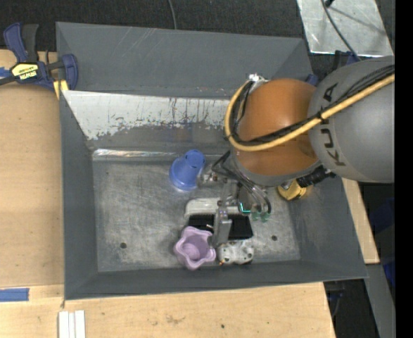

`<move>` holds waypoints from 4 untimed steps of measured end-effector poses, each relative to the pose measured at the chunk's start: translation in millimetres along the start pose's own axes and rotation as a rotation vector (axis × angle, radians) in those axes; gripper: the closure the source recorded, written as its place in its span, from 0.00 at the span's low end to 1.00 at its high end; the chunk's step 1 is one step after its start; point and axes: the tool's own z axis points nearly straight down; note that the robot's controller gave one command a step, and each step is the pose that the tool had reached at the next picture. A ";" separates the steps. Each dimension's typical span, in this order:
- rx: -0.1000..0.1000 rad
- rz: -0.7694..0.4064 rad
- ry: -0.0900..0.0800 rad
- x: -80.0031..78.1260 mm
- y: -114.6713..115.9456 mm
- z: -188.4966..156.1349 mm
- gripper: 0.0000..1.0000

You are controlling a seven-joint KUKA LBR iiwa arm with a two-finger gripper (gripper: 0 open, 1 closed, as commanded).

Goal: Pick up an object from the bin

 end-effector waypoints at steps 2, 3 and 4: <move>-0.011 -0.253 -0.015 -10.3 3.9 85.4 1.00; 0.000 -0.293 0.001 9.9 -12.0 -42.1 1.00; 0.000 -0.293 0.001 10.1 -12.0 -41.9 1.00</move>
Offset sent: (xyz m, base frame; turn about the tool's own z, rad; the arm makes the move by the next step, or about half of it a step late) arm 0.0000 0.0000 0.0000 0.0000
